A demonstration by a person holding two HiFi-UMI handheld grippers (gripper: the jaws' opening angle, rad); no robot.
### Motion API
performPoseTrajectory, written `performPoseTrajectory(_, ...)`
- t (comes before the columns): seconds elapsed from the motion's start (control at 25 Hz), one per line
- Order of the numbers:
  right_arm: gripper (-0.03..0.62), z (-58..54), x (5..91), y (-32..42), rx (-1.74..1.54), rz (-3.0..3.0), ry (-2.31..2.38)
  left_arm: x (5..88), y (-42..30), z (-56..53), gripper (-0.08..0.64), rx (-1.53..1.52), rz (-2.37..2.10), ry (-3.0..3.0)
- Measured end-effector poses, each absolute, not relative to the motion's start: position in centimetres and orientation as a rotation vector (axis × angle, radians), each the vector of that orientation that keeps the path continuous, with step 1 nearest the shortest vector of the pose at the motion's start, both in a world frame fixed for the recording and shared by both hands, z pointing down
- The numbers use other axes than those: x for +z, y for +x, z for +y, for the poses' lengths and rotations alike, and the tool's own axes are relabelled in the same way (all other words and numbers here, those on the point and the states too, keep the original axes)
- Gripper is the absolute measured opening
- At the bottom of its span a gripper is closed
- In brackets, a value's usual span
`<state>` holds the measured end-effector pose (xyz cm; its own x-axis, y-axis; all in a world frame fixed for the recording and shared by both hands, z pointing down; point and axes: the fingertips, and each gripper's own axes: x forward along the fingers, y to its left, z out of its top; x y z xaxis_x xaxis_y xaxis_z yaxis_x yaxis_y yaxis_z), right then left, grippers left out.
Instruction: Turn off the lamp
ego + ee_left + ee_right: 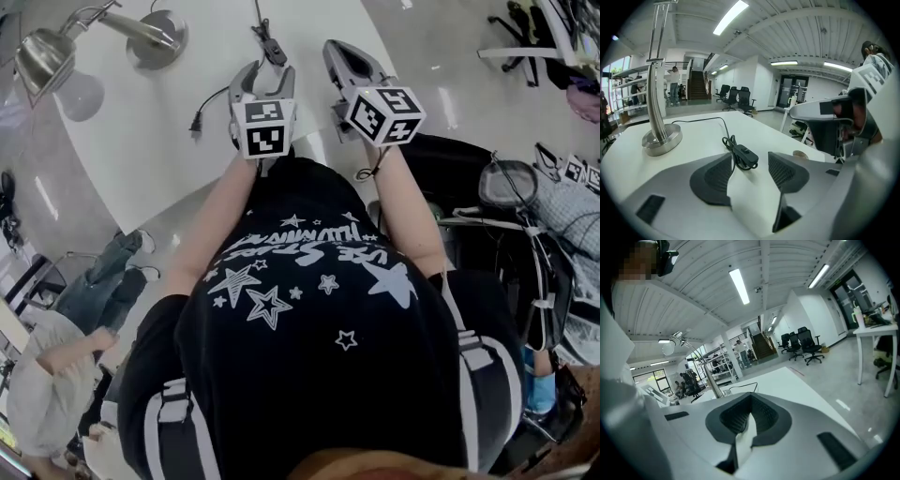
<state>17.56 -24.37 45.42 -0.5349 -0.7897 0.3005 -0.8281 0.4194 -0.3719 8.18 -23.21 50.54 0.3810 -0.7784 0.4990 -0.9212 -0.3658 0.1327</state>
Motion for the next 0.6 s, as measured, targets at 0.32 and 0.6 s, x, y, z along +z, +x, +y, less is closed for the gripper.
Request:
performPoseTrajectory(0.32,0.003,-25.2,45.9,17.6,0.713,-2.58,1.446,53.1,9.1,-25.4,0.241,0.551,-1.583,2.133)
performPoseTrajectory(0.6,0.003,-25.2,46.0,18.7,0.717,-2.57,1.464,54.4,8.6,-26.1,0.238,0.623,-1.639,2.046)
